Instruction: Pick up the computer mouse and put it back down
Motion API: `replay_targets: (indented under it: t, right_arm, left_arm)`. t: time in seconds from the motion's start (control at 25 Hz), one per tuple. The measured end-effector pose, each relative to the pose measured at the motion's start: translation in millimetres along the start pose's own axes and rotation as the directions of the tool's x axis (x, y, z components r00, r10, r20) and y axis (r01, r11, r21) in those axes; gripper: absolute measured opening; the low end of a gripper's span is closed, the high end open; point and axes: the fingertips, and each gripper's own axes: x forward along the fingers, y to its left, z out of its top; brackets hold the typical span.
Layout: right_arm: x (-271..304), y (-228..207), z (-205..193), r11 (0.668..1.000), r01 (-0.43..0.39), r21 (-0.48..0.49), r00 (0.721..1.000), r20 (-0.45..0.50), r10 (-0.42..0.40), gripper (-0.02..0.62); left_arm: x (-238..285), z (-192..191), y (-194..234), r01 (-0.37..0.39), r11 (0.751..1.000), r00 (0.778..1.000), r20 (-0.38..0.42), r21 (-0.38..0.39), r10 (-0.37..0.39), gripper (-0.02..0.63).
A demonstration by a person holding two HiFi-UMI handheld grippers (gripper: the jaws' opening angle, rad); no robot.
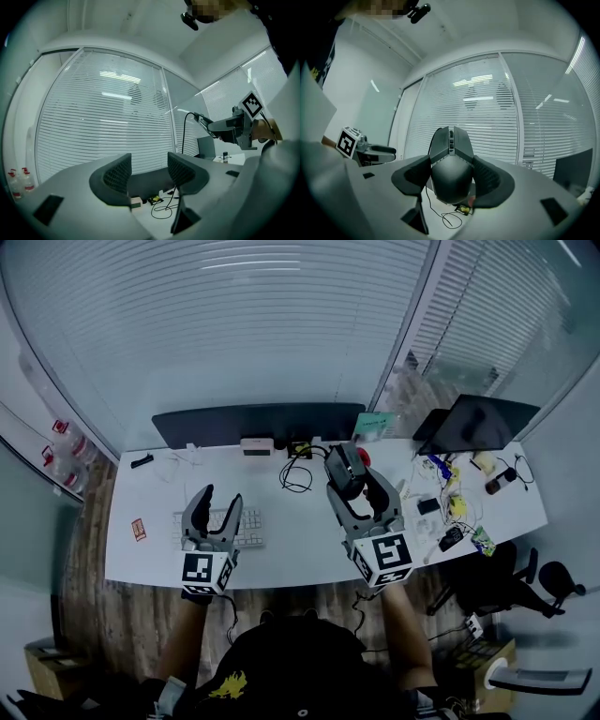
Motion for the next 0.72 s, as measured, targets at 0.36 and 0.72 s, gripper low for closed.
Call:
replay_targets:
  t: [0.36,0.72]
  right_arm:
    - [14.1,0.9,-36.9,0.999,-0.002,0.045,0.998,-0.062,0.005,0.291]
    - [24.0,7.0,-125.4,0.997,0.002,0.082,0.974,-0.226,0.017,0.291]
  left_arm:
    - [-0.1,-18.8,2.5,-0.008,1.000,0.999,-0.041,0.016,0.008,0.250]
    - [-5.6,-71.7,-2.5,-0.018,1.000,0.991,-0.132,0.007,0.019,0.247]
